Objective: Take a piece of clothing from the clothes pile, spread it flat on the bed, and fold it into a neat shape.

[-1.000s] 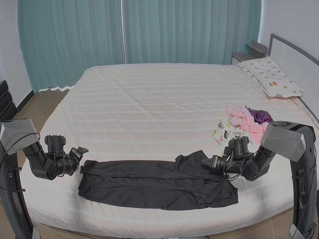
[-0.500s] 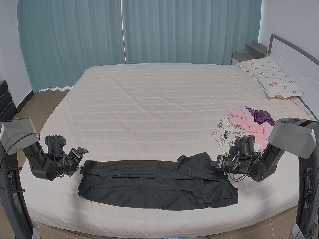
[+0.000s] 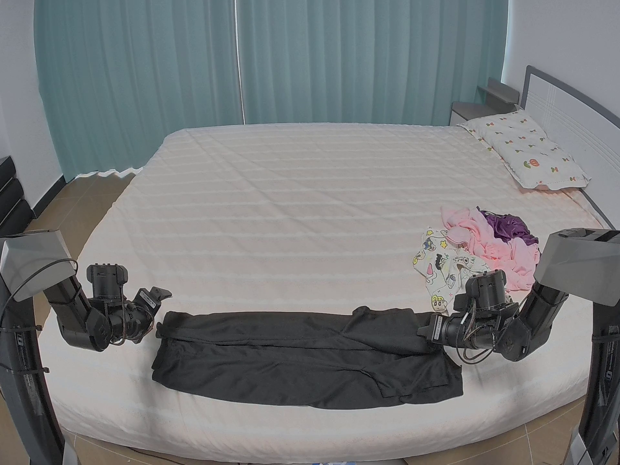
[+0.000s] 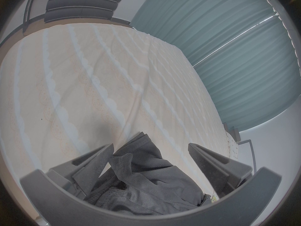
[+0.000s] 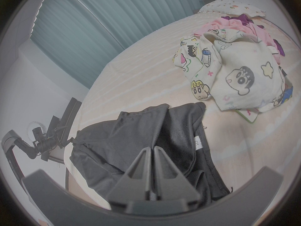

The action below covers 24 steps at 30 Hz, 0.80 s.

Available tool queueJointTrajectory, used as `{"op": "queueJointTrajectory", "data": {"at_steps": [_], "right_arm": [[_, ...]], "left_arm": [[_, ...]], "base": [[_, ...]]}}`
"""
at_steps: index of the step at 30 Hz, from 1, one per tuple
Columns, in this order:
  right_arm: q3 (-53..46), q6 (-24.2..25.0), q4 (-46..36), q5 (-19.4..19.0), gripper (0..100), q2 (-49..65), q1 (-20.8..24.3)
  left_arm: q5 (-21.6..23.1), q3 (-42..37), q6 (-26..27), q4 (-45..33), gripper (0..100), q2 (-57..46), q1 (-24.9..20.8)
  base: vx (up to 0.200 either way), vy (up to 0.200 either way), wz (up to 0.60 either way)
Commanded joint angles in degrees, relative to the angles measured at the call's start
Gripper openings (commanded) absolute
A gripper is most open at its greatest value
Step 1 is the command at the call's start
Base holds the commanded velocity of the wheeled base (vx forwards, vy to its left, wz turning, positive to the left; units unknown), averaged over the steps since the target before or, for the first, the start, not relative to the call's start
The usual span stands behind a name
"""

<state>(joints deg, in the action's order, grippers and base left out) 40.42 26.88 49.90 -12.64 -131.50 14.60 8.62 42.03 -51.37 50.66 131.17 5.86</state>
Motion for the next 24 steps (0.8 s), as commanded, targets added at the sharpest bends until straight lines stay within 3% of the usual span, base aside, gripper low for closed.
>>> {"op": "queueJointTrajectory", "data": {"at_steps": [1, 6, 9, 12, 17, 24], "right_arm": [[-0.3, 0.7, 0.1, 0.0, 100, 1.2, 0.2], [-1.1, 5.8, 0.0, 1.4, 100, 4.9, 1.2], [-1.5, 9.9, -0.1, 3.6, 100, 6.3, 2.0], [-2.6, 17.1, -0.1, 7.9, 100, 7.2, 3.9], [-4.0, 22.8, -0.1, 11.2, 100, 7.3, 5.3], [-5.8, 23.8, 0.0, 11.2, 100, 8.2, 5.5]], "left_arm": [[0.0, -0.9, 0.1, 0.0, 100, -0.2, 0.0], [-0.5, -4.2, 3.0, -0.5, 100, -2.4, -0.1], [-0.6, -5.2, 3.5, -0.7, 100, -3.6, -0.3], [-1.9, -5.6, 3.6, -0.7, 100, -3.3, -1.6], [-5.5, -4.8, 3.7, -1.0, 100, -2.1, -4.4], [-9.4, -2.6, 3.7, -3.9, 100, -0.1, -6.3]], "base": [[0.000, 0.000, 0.00], [0.000, 0.000, 0.00], [0.000, 0.000, 0.00], [0.000, 0.000, 0.00], [0.000, 0.000, 0.00], [0.000, 0.000, 0.00]]}}
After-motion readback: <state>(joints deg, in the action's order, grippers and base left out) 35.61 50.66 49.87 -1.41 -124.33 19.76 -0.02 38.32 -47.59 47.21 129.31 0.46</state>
